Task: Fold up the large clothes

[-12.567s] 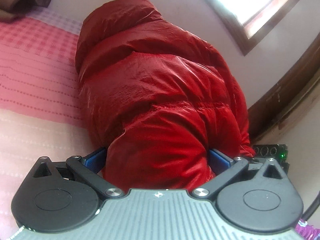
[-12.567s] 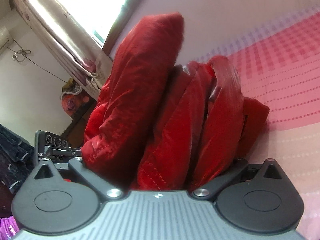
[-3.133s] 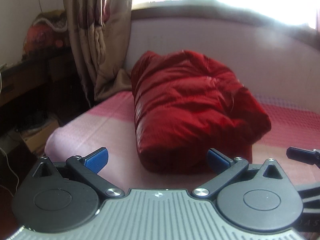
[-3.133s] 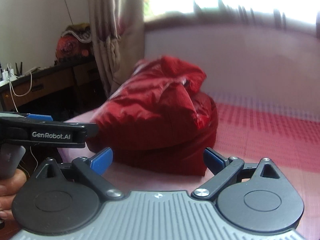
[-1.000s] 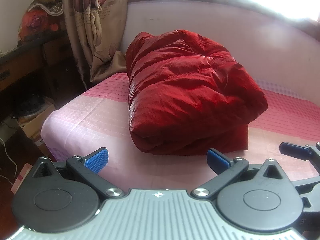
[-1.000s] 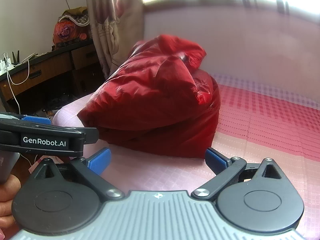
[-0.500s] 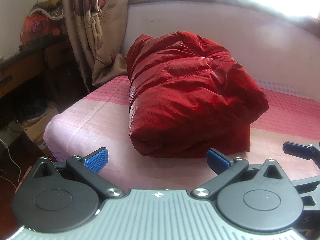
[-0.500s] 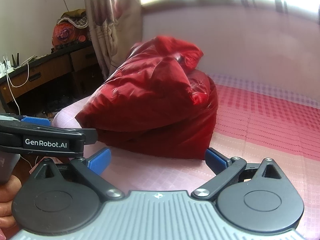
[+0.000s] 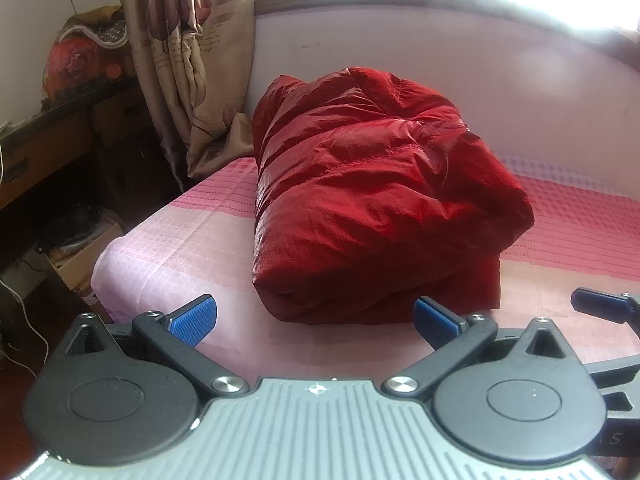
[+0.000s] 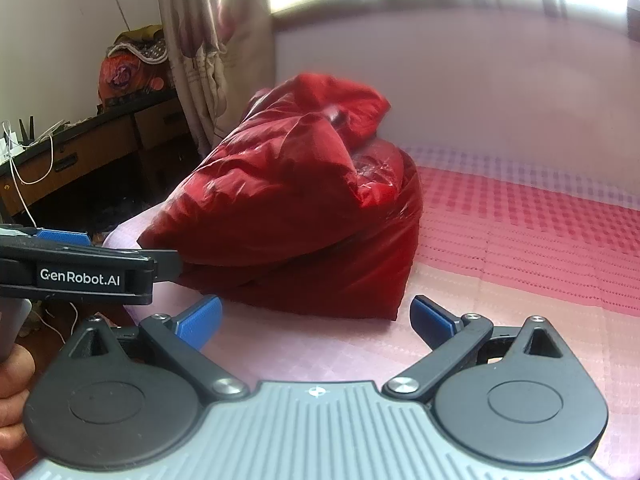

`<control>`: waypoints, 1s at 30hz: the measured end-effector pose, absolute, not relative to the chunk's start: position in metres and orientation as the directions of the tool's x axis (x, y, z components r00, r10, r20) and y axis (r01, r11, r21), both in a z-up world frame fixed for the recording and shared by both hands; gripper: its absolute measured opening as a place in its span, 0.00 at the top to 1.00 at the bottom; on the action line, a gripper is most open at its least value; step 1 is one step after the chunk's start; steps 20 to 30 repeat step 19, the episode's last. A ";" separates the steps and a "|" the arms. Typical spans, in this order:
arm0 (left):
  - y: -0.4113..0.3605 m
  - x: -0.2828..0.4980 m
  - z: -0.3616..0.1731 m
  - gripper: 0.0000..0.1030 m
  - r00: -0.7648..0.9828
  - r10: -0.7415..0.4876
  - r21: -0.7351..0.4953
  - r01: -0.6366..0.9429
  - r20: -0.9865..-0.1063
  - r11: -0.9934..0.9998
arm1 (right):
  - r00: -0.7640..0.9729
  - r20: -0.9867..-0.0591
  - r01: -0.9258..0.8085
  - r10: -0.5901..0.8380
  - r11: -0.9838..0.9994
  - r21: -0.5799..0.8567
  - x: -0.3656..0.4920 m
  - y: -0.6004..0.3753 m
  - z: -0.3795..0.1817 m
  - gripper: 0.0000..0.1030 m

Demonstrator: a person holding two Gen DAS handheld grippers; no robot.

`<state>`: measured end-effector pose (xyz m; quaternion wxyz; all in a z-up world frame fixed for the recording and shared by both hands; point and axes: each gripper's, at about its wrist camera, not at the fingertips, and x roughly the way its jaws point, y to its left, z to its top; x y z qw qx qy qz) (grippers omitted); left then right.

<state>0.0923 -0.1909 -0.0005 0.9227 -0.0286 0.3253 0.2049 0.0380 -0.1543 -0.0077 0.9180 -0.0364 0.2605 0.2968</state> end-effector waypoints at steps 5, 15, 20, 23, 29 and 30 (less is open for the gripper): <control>-0.190 0.093 -0.001 0.00 0.706 0.362 0.078 -0.401 -0.608 0.913 | 0.688 -0.499 -0.563 0.527 0.821 0.090 0.039 -0.157 -0.008 0.02; -0.193 0.086 -0.002 0.00 0.748 0.365 0.071 -0.395 -0.555 0.916 | 0.685 -0.501 -0.568 0.529 0.818 0.087 0.037 -0.154 -0.009 0.01; -0.194 0.085 0.001 0.00 0.751 0.375 0.086 -0.395 -0.543 0.915 | 0.688 -0.497 -0.572 0.529 0.817 0.079 0.035 -0.153 -0.008 0.02; -0.194 0.085 0.001 0.00 0.751 0.375 0.086 -0.395 -0.543 0.915 | 0.688 -0.497 -0.572 0.529 0.817 0.079 0.035 -0.153 -0.008 0.02; -0.194 0.085 0.001 0.00 0.751 0.375 0.086 -0.395 -0.543 0.915 | 0.688 -0.497 -0.572 0.529 0.817 0.079 0.035 -0.153 -0.008 0.02; -0.194 0.085 0.001 0.00 0.751 0.375 0.086 -0.395 -0.543 0.915 | 0.688 -0.497 -0.572 0.529 0.817 0.079 0.035 -0.153 -0.008 0.02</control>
